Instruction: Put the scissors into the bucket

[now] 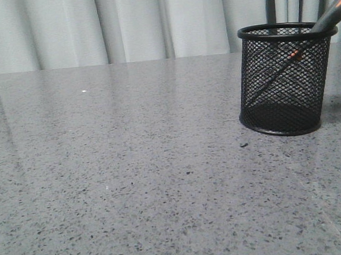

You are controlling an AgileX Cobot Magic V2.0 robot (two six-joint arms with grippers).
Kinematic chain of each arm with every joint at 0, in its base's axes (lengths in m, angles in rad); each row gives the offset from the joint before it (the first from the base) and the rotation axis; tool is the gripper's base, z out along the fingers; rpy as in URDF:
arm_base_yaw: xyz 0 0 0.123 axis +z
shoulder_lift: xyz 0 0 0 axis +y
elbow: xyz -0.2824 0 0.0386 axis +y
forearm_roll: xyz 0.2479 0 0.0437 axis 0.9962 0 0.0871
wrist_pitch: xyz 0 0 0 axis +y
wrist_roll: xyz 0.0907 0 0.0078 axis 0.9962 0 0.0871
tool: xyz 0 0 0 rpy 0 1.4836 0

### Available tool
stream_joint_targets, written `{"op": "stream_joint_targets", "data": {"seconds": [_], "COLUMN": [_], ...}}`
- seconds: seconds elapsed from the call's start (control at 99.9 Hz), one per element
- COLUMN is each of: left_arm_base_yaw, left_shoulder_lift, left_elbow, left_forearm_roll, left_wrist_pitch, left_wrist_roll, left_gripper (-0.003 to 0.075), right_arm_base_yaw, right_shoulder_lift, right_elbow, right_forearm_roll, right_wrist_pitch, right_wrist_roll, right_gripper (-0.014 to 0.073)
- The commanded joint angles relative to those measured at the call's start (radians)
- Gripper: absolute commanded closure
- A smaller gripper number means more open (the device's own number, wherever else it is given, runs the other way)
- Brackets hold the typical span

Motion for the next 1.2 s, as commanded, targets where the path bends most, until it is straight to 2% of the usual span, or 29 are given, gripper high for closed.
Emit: {"op": "stream_joint_targets", "data": {"seconds": [0.0,0.08,0.27,0.41,0.59,0.8,0.92,1.191], "left_arm_base_yaw": [0.008,0.037,0.218,0.291,0.311,0.323,0.323,0.323], "left_shoulder_lift": [0.012,0.010,0.010,-0.017,-0.116,-0.114,-0.114,-0.114], "left_elbow": [-0.003,0.036,0.159,0.226,0.320,0.321,0.321,0.319], "left_forearm_roll": [-0.005,-0.007,-0.009,-0.002,-0.004,0.018,-0.031,-0.031], "left_wrist_pitch": [-0.070,-0.068,-0.070,-0.070,-0.082,-0.082,-0.073,-0.073], "left_wrist_roll": [-0.009,-0.010,-0.077,-0.080,-0.080,-0.080,-0.080,-0.080], "left_gripper": [0.0741,0.0741,0.0741,0.0741,0.0741,0.0741,0.0741,0.0741], "right_arm_base_yaw": [-0.004,-0.004,-0.004,-0.004,-0.004,-0.004,-0.004,-0.004], "right_shoulder_lift": [0.010,0.010,0.010,0.010,0.010,0.010,0.010,0.010], "right_elbow": [-0.026,-0.026,-0.026,-0.026,-0.026,-0.026,-0.026,-0.026], "right_forearm_roll": [0.011,0.011,0.011,0.011,0.011,0.011,0.011,0.011], "right_wrist_pitch": [-0.065,-0.065,-0.065,-0.065,-0.065,-0.067,-0.067,-0.067], "right_wrist_roll": [-0.011,-0.011,-0.011,-0.011,-0.011,-0.011,-0.011,-0.011], "right_gripper": [0.0664,0.0664,0.0664,0.0664,0.0664,0.0664,0.0664,0.0664]}}
